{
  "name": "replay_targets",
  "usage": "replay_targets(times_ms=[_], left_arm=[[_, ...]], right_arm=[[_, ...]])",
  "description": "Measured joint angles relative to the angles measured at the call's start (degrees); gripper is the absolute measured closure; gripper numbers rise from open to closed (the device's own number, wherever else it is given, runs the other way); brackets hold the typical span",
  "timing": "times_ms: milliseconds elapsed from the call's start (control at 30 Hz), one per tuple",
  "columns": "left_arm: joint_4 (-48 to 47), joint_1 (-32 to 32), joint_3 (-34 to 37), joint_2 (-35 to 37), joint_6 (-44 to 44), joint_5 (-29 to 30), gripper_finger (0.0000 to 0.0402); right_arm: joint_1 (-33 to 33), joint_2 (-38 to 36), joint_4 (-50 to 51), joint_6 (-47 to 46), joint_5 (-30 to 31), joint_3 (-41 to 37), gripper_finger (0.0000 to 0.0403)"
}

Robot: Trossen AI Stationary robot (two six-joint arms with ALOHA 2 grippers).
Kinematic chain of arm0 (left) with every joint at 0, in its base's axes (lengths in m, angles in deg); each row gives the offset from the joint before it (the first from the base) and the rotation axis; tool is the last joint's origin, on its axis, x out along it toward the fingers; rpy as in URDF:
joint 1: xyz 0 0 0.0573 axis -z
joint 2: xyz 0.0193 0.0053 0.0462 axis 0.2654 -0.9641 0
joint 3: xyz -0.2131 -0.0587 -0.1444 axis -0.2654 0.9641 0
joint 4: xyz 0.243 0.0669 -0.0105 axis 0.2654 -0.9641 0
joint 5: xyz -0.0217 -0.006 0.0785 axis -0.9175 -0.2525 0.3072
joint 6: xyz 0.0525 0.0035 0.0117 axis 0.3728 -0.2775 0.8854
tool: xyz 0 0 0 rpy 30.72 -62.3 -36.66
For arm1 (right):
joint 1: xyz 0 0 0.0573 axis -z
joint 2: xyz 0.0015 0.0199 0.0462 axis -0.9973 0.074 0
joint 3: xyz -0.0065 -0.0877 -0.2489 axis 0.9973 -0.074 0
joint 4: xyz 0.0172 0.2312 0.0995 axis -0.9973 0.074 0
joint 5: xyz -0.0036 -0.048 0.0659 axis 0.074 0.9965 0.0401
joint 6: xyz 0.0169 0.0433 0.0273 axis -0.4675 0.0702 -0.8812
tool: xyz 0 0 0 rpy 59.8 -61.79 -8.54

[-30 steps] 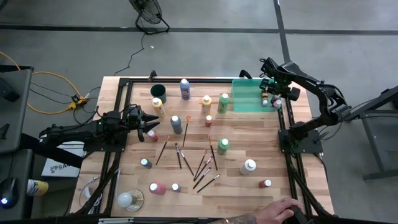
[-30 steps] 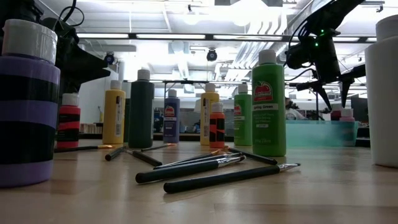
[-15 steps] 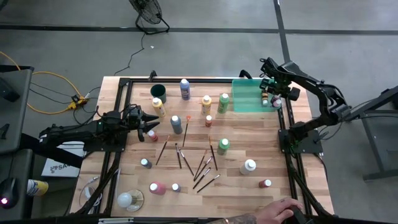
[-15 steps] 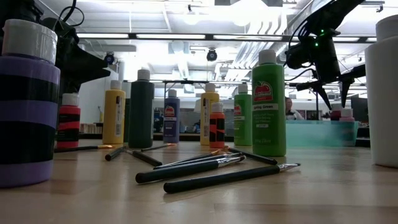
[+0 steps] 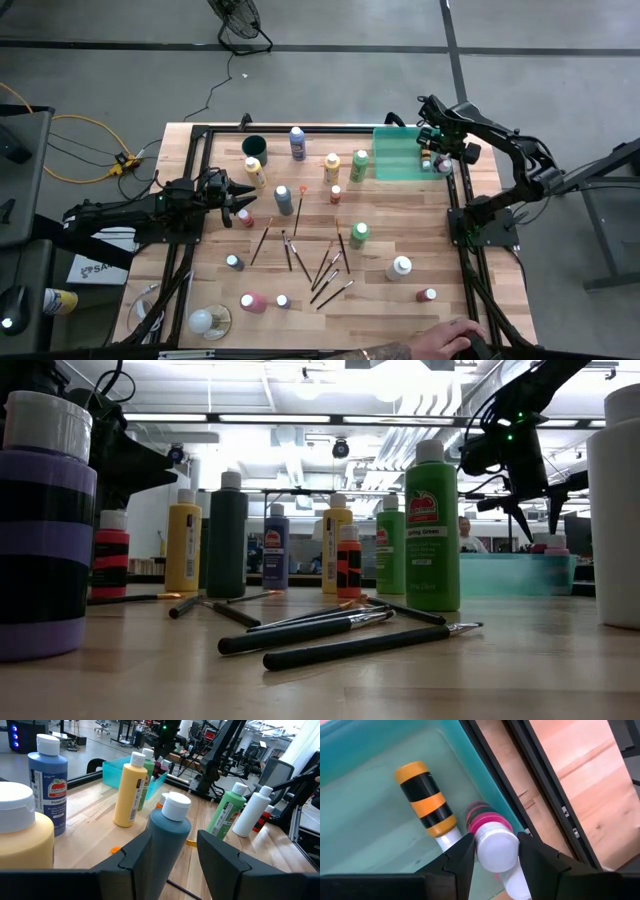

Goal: Pick & Place Paint Supplies
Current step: Put the small pink paint bottle into the green bin, then put the small red paint bottle into the green bin

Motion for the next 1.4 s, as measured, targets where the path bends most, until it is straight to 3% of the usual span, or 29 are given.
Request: replay_targets(times_ms=[733, 1133, 1400], left_arm=[[0.0, 0.0, 0.0, 0.0, 0.0, 0.0, 0.025], [0.0, 0.0, 0.0, 0.0, 0.0, 0.0, 0.025], [0.0, 0.0, 0.0, 0.0, 0.0, 0.0, 0.025]], right_arm=[[0.0, 0.0, -0.6, -0.5, 0.0, 0.0, 0.0259], [-0.1, -0.3, -1.5, 2.3, -3.0, 0.0, 0.0176], [-3.0, -6.2, -0.9, 6.7, -5.1, 0.1, 0.0147]])
